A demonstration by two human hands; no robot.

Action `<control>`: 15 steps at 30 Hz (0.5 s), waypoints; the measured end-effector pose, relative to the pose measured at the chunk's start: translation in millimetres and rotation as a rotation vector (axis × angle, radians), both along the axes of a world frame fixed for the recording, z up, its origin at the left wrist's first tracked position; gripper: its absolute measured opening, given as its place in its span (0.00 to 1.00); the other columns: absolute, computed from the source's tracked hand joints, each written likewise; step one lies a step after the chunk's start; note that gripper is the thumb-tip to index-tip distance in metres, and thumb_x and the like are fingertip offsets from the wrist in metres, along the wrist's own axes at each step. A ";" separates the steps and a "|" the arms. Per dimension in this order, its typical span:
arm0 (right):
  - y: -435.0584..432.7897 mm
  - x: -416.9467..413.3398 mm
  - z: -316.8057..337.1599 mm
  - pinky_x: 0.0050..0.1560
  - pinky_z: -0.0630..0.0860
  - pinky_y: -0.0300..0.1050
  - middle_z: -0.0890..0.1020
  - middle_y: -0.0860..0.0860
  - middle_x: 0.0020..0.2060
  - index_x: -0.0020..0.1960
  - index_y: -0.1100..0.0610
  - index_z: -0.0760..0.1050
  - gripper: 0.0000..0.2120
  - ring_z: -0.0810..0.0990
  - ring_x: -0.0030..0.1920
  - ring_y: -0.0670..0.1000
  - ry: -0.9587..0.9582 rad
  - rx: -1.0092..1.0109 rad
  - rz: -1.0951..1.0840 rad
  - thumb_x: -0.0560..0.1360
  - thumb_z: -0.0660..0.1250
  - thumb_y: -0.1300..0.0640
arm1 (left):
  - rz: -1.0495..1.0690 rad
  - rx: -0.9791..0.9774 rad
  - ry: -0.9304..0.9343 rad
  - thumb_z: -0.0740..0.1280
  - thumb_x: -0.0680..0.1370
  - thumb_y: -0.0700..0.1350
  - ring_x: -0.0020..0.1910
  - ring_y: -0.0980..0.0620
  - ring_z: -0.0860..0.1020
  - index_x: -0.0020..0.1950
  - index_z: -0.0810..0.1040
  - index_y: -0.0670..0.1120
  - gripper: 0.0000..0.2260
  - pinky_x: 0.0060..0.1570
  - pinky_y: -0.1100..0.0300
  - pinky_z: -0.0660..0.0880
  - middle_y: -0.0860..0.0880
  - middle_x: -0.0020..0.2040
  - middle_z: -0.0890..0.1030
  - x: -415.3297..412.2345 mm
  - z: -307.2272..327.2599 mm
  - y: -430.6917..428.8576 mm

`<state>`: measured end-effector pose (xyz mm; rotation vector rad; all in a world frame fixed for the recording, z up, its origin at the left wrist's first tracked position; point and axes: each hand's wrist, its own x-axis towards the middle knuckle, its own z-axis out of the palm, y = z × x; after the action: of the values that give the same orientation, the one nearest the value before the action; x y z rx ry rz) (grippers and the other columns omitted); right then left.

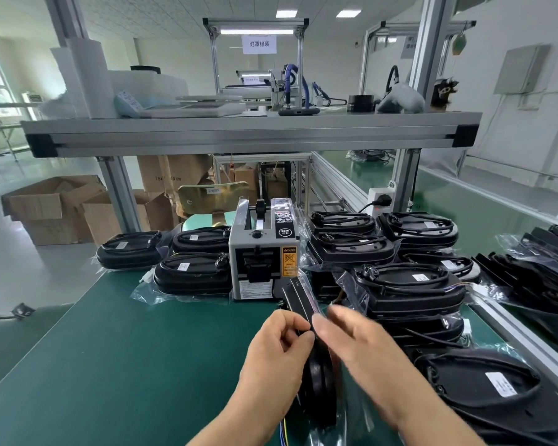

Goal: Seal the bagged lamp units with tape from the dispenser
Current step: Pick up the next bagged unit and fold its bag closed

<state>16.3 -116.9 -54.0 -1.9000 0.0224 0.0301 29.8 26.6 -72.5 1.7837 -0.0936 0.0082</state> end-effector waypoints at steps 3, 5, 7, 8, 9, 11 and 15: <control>2.5 41.8 9.1 0.66 0.67 0.41 0.72 0.48 0.72 0.76 0.55 0.65 0.35 0.72 0.67 0.46 0.034 -0.057 -0.034 0.75 0.68 0.40 | -0.035 -0.001 0.004 0.68 0.79 0.43 0.31 0.60 0.69 0.44 0.78 0.54 0.06 0.39 0.62 0.71 0.60 0.31 0.72 0.7 0.2 3.7; 9.2 61.8 10.7 0.65 0.68 0.42 0.75 0.49 0.67 0.74 0.58 0.67 0.31 0.73 0.62 0.46 0.073 -0.052 -0.011 0.77 0.69 0.44 | -0.082 0.003 0.036 0.69 0.78 0.42 0.31 0.60 0.68 0.43 0.79 0.54 0.07 0.36 0.65 0.70 0.60 0.31 0.72 2.5 3.4 9.1; 13.6 72.8 5.6 0.66 0.69 0.43 0.78 0.46 0.58 0.71 0.57 0.71 0.26 0.75 0.59 0.46 0.105 -0.042 -0.017 0.77 0.69 0.47 | -0.120 -0.064 0.102 0.70 0.77 0.39 0.29 0.58 0.69 0.41 0.82 0.52 0.09 0.33 0.67 0.70 0.57 0.31 0.74 10.6 9.8 16.9; 14.4 75.5 2.1 0.67 0.71 0.46 0.80 0.45 0.54 0.66 0.56 0.75 0.21 0.77 0.58 0.47 0.113 -0.050 -0.020 0.77 0.69 0.48 | -0.103 -0.132 0.137 0.70 0.76 0.38 0.28 0.57 0.69 0.40 0.82 0.50 0.08 0.31 0.66 0.69 0.54 0.31 0.75 18.6 13.1 21.3; 15.1 77.0 -1.2 0.67 0.73 0.50 0.81 0.47 0.53 0.62 0.55 0.77 0.17 0.79 0.57 0.49 0.117 -0.052 -0.022 0.77 0.69 0.48 | -0.050 -0.210 0.167 0.70 0.76 0.38 0.27 0.57 0.69 0.39 0.82 0.48 0.08 0.29 0.65 0.69 0.52 0.31 0.75 29.5 16.4 25.4; 15.4 77.6 -4.3 0.65 0.75 0.55 0.83 0.50 0.54 0.61 0.55 0.78 0.16 0.81 0.57 0.52 0.119 -0.019 -0.028 0.77 0.67 0.47 | 0.132 -0.345 0.228 0.70 0.77 0.41 0.25 0.57 0.69 0.41 0.81 0.46 0.05 0.27 0.65 0.68 0.51 0.30 0.76 59.8 21.3 32.7; 17.6 73.0 -2.8 0.67 0.74 0.53 0.82 0.49 0.60 0.68 0.54 0.75 0.19 0.80 0.60 0.51 0.126 0.026 -0.042 0.80 0.64 0.49 | 0.355 -0.498 0.409 0.69 0.79 0.43 0.27 0.57 0.71 0.43 0.80 0.43 0.06 0.24 0.67 0.67 0.51 0.31 0.78 119.2 22.3 36.6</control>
<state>89.3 -99.3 -56.8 -1.8686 0.1462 0.1208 149.0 63.3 -50.2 1.2543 0.4817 -0.0719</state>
